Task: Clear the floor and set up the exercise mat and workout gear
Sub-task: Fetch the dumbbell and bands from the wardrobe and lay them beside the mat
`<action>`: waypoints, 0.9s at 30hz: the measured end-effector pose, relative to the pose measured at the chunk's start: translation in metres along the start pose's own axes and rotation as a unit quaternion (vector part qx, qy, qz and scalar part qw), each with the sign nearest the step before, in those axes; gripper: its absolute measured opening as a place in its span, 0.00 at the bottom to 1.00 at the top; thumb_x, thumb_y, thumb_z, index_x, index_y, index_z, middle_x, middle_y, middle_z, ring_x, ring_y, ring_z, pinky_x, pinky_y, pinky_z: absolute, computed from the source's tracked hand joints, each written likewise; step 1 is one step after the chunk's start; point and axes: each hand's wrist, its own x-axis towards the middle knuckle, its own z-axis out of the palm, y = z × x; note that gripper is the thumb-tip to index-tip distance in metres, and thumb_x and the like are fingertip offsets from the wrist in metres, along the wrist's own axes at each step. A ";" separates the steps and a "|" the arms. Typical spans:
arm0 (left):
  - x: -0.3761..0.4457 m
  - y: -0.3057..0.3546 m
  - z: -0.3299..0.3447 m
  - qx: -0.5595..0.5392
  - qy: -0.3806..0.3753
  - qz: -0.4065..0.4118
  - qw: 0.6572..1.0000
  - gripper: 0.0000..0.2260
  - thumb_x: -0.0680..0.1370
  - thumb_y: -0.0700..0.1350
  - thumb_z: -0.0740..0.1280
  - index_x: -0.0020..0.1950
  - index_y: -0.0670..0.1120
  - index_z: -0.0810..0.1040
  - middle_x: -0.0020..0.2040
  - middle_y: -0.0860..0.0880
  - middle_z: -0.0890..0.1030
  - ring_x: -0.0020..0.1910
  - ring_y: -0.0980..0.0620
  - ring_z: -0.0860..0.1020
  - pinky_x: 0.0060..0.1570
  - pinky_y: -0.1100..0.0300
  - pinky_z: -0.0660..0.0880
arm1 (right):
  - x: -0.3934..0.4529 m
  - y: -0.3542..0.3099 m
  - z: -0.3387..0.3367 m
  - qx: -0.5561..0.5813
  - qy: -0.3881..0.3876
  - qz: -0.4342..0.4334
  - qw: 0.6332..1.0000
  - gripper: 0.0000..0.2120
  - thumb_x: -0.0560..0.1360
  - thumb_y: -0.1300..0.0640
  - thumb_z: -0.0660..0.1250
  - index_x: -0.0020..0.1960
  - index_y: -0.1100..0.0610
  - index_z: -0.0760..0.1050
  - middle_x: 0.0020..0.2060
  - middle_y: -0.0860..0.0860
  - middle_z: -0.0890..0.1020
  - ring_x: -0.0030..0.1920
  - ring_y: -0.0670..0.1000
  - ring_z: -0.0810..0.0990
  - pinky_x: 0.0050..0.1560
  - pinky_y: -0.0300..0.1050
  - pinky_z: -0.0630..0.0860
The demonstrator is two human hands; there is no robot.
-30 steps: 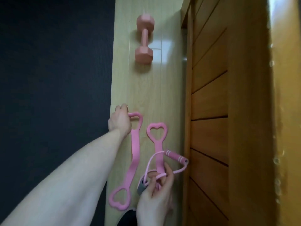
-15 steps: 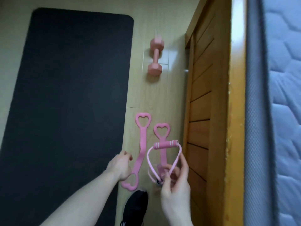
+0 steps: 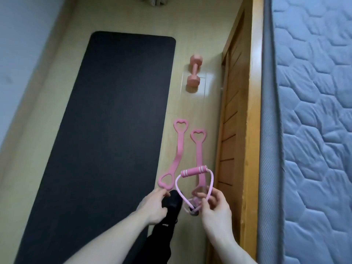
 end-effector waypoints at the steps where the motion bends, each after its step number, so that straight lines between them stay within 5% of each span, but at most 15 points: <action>1: -0.011 0.000 0.007 0.003 0.007 0.000 1.000 0.22 0.73 0.45 0.65 0.66 0.59 0.72 0.57 0.61 0.69 0.49 0.54 0.75 0.49 0.59 0.74 | -0.012 0.006 -0.003 0.006 0.005 -0.003 1.000 0.12 0.82 0.66 0.63 0.57 0.49 0.77 0.46 0.44 0.87 0.41 0.44 0.87 0.41 0.38 0.80; 9: -0.074 -0.009 0.087 -0.043 -0.106 0.075 0.991 0.37 0.64 0.48 0.71 0.71 0.68 0.68 0.72 0.68 0.65 0.69 0.58 0.69 0.65 0.55 0.75 | -0.066 0.048 -0.014 0.037 -0.023 -0.020 0.999 0.11 0.82 0.64 0.63 0.59 0.50 0.75 0.46 0.44 0.87 0.42 0.47 0.88 0.45 0.44 0.83; 11: -0.079 -0.013 0.111 -0.092 -0.124 0.067 0.986 0.25 0.63 0.54 0.72 0.60 0.70 0.76 0.68 0.66 0.71 0.64 0.58 0.73 0.64 0.54 0.76 | -0.065 0.062 -0.007 0.036 -0.018 -0.007 0.999 0.12 0.82 0.64 0.63 0.60 0.51 0.75 0.46 0.44 0.87 0.42 0.48 0.88 0.47 0.48 0.84; 13: -0.082 -0.015 0.129 -0.132 -0.109 0.040 0.984 0.06 0.70 0.53 0.72 0.43 0.65 0.80 0.53 0.60 0.79 0.51 0.56 0.78 0.56 0.52 0.79 | -0.057 0.075 0.002 0.024 -0.016 0.001 1.000 0.12 0.83 0.64 0.62 0.60 0.49 0.75 0.46 0.44 0.87 0.42 0.49 0.87 0.46 0.47 0.85; 14: -0.080 -0.020 0.139 -0.149 -0.106 0.026 0.983 0.05 0.73 0.53 0.70 0.39 0.64 0.79 0.46 0.58 0.80 0.46 0.55 0.78 0.52 0.53 0.80 | -0.051 0.083 0.009 0.013 -0.014 0.003 1.000 0.13 0.83 0.64 0.62 0.60 0.49 0.75 0.46 0.44 0.86 0.42 0.49 0.86 0.44 0.45 0.84; 21: -0.034 -0.068 0.200 -0.221 -0.132 -0.025 0.966 0.14 0.83 0.55 0.56 0.48 0.55 0.80 0.55 0.58 0.85 0.57 0.61 0.81 0.68 0.55 0.73 | 0.029 0.136 0.061 -0.057 0.022 0.025 0.998 0.20 0.79 0.71 0.59 0.59 0.48 0.74 0.50 0.47 0.82 0.45 0.48 0.81 0.38 0.39 0.79; 25: 0.000 -0.097 0.235 -0.250 -0.129 -0.040 0.959 0.20 0.78 0.66 0.52 0.46 0.55 0.78 0.45 0.54 0.84 0.45 0.54 0.81 0.56 0.52 0.78 | 0.069 0.172 0.095 -0.086 0.028 0.033 0.995 0.16 0.77 0.70 0.63 0.53 0.49 0.73 0.48 0.49 0.80 0.50 0.52 0.79 0.53 0.50 0.81; 27: 0.012 -0.106 0.249 -0.260 -0.146 -0.059 0.953 0.17 0.82 0.58 0.53 0.46 0.53 0.78 0.43 0.49 0.84 0.40 0.49 0.82 0.48 0.50 0.80 | 0.083 0.194 0.110 -0.097 0.042 0.033 0.994 0.15 0.77 0.69 0.64 0.53 0.49 0.73 0.47 0.49 0.79 0.49 0.52 0.78 0.54 0.49 0.80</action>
